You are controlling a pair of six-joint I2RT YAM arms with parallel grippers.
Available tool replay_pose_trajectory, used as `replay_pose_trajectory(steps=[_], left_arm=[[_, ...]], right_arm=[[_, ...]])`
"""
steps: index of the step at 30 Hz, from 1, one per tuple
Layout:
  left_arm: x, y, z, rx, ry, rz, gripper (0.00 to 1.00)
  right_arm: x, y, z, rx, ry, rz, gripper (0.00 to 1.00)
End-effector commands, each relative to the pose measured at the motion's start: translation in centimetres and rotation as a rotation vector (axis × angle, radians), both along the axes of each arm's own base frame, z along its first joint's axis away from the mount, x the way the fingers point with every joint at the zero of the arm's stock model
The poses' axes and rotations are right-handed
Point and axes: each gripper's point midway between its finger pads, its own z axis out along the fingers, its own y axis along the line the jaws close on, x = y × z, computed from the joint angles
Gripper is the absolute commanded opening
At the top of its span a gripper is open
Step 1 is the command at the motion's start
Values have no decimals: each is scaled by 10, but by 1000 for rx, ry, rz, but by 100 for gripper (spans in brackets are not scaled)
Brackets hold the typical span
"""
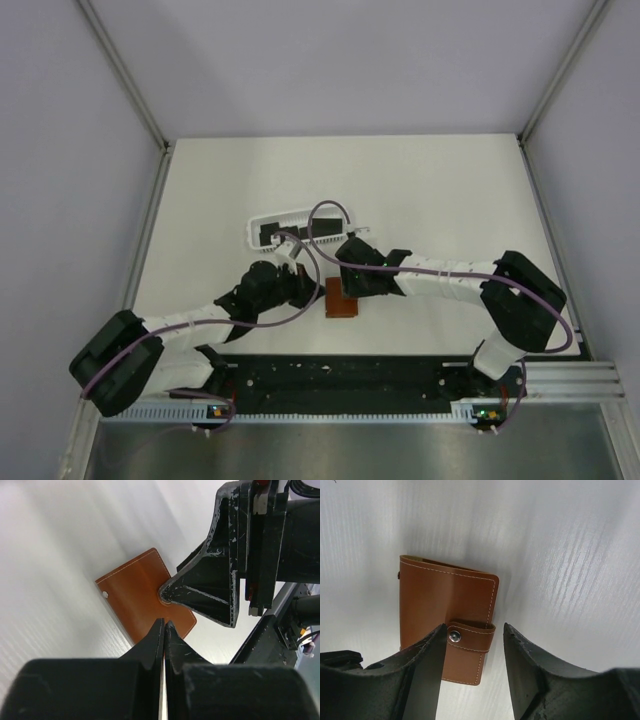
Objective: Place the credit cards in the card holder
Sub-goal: Open the card holder at the center of the board.
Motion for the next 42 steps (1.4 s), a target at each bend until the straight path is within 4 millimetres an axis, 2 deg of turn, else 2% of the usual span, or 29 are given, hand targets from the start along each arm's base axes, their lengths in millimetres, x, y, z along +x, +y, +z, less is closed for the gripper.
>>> replay_pose_trajectory(steps=[1,13,26,37,42], left_arm=[[-1,-10,6,-51,-38,-35,0],[-14,-15,-20,-47,22,-65,0],[-32,-22,-44,-43,86,-70,0],[-36,-24,-60,-20,123,-71,0],[-36,-21,-66,-6,137,-59,0]], right_arm=[[6,14,17,31,-37,-15,49],[-4,33,21,49,-24,50,42],[-11,28,-3,-22,26,57,37],[-17,13,-22,-98,60,46,16],[-16,8,-21,-104,47,18,0]])
